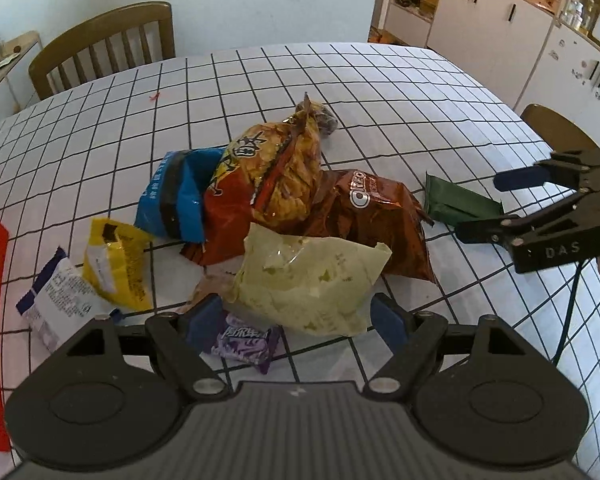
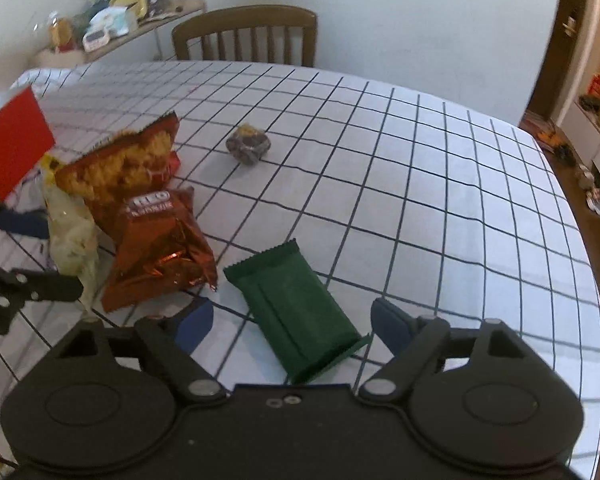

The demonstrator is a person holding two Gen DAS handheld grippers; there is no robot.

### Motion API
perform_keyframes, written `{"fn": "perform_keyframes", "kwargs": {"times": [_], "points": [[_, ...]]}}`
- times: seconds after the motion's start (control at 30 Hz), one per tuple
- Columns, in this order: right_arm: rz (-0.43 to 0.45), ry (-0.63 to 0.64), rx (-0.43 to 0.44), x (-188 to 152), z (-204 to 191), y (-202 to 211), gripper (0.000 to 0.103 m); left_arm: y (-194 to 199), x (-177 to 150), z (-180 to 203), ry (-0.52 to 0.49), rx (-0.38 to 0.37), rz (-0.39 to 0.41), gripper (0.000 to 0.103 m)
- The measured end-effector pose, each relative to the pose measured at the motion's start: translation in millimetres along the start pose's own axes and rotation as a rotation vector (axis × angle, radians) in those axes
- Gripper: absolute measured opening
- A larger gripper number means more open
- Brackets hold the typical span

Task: Organize snacks
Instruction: 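Grasp the pale green bag with the left tool while the right tool grasps the dark green bar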

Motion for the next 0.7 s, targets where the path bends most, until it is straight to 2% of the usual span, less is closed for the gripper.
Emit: {"fn": "perform_keyframes", "kwargs": {"times": [0.2,0.33,0.63,0.7], "points": [[-0.018,0.0,0.032,0.0,3.3,-10.7,0.074,-5.2,2.8,5.6,-0.019,-0.007,0.0,0.08],[-0.011,0.025,0.031,-0.1,4.1,-13.2,0.073,-7.9,5.4,6.7,-0.017,-0.01,0.003,0.079],[0.006,0.031,0.015,1.1,3.4,-11.2,0.05,-6.6,5.4,4.3,-0.022,-0.001,0.016,0.065],[0.003,0.005,-0.003,0.8,4.1,-9.6,0.048,-5.2,5.1,4.1,-0.018,0.001,0.02,0.062]]}}
Point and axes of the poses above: each gripper's, at about its wrist camera, not at the fingertips, and y roughly against the way its jaws point, z to its right, x to its top, the point moved 7 cm from there along -y, roughly the way its jaws point, and after that the axes turned 3 degrees about y, right-handed, at the moved point
